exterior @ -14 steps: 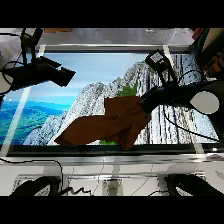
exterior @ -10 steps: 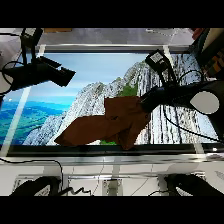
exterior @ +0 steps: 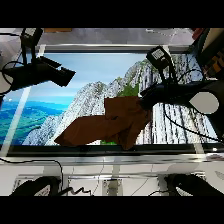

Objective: Fold the clothes and pants, and hang the long-sleeved shirts on hangers.

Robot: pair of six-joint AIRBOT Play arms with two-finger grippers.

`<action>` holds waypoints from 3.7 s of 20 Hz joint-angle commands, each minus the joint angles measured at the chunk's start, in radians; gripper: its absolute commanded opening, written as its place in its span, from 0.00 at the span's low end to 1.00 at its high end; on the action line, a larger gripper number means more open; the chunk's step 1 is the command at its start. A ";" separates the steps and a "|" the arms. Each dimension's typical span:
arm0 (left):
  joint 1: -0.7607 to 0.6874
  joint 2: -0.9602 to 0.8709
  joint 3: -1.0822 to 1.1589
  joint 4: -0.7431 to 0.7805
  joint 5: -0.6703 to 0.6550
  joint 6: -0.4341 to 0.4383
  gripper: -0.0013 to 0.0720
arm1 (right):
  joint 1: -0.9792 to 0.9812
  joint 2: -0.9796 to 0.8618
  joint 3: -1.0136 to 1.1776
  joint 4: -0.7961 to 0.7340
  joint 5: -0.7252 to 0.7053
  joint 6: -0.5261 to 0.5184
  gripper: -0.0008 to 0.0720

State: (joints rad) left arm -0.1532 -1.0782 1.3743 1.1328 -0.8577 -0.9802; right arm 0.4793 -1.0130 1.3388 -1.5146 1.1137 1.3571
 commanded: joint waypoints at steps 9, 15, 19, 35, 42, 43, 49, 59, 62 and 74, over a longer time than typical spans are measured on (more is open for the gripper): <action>-0.001 0.000 0.000 -0.041 0.000 0.000 0.98 | -0.040 -0.185 -0.281 0.077 0.003 0.328 0.76; 0.000 0.000 0.000 -0.041 0.000 0.000 0.98 | -0.037 -0.427 -0.259 0.019 0.102 0.582 0.76; 0.000 0.000 0.000 -0.041 0.000 0.000 0.98 | -0.037 -0.486 -0.233 0.017 0.089 0.716 0.71; 0.000 0.000 0.000 -0.041 0.000 0.000 0.98 | 0.014 -0.571 -0.146 0.042 0.092 0.809 0.56; 0.000 0.000 0.000 -0.042 0.000 0.000 0.98 | 0.014 -0.582 -0.146 -0.085 0.244 0.845 0.56; 0.000 0.000 0.000 -0.041 0.000 0.000 0.98 | 0.014 -0.582 -0.146 -0.085 0.251 0.845 0.56; -0.001 0.000 0.000 -0.042 0.000 0.000 0.98 | 0.014 -0.581 -0.146 -0.082 0.315 0.845 0.23; 0.005 0.000 0.000 0.005 0.000 -0.068 0.04 | -0.003 -0.579 0.087 -0.153 0.226 0.592 0.03; 0.033 0.000 0.000 0.195 -0.063 -0.149 0.04 | -0.062 -0.527 0.182 -0.166 0.200 0.523 0.03; 0.309 -0.001 -0.453 0.060 -0.312 -0.181 0.44 | -0.255 0.093 -0.481 0.128 -0.119 0.215 0.03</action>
State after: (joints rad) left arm 0.1272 -1.0786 1.0718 1.2659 -1.1515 -1.1706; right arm 0.2432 -1.0496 1.0218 -1.4902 1.0966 1.6283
